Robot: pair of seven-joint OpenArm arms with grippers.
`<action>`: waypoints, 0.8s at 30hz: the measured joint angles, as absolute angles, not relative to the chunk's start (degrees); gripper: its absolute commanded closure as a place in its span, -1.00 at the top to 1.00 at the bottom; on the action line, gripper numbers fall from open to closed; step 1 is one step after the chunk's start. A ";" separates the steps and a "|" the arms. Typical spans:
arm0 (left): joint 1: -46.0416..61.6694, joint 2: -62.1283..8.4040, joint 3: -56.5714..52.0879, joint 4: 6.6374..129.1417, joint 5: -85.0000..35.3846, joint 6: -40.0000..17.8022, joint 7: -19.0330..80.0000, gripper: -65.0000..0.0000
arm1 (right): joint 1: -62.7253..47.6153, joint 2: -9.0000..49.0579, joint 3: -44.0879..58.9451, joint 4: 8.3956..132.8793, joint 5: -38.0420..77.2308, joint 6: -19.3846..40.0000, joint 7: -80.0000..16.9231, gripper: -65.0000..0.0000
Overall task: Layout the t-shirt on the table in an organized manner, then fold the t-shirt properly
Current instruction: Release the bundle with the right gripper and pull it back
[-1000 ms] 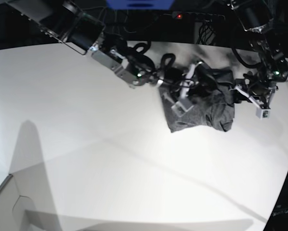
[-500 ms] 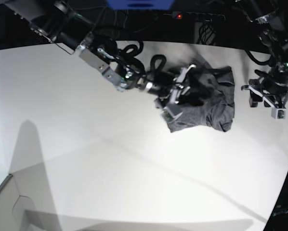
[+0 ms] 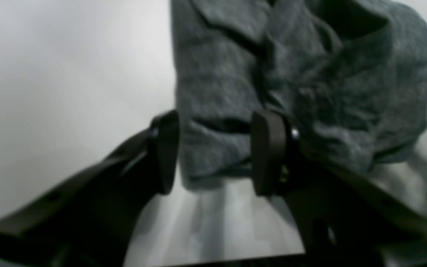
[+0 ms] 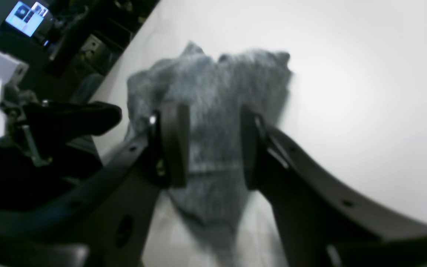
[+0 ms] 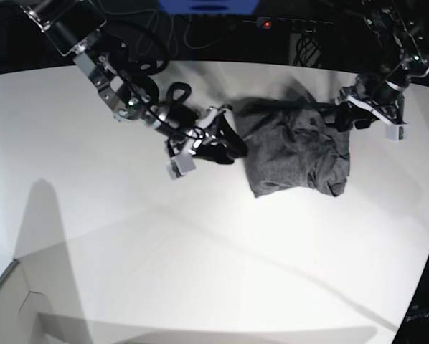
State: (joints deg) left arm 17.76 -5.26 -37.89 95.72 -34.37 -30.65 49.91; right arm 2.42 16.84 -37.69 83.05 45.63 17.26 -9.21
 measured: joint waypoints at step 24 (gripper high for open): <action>15.22 -3.79 -28.69 90.65 -36.73 -30.65 49.06 -0.34 | 0.12 20.34 -37.39 83.31 45.63 17.21 -9.10 -0.37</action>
State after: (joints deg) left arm 15.22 -3.79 -28.69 90.65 -36.73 -30.65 49.06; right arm 0.12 20.34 -37.39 83.31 45.63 17.21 -9.10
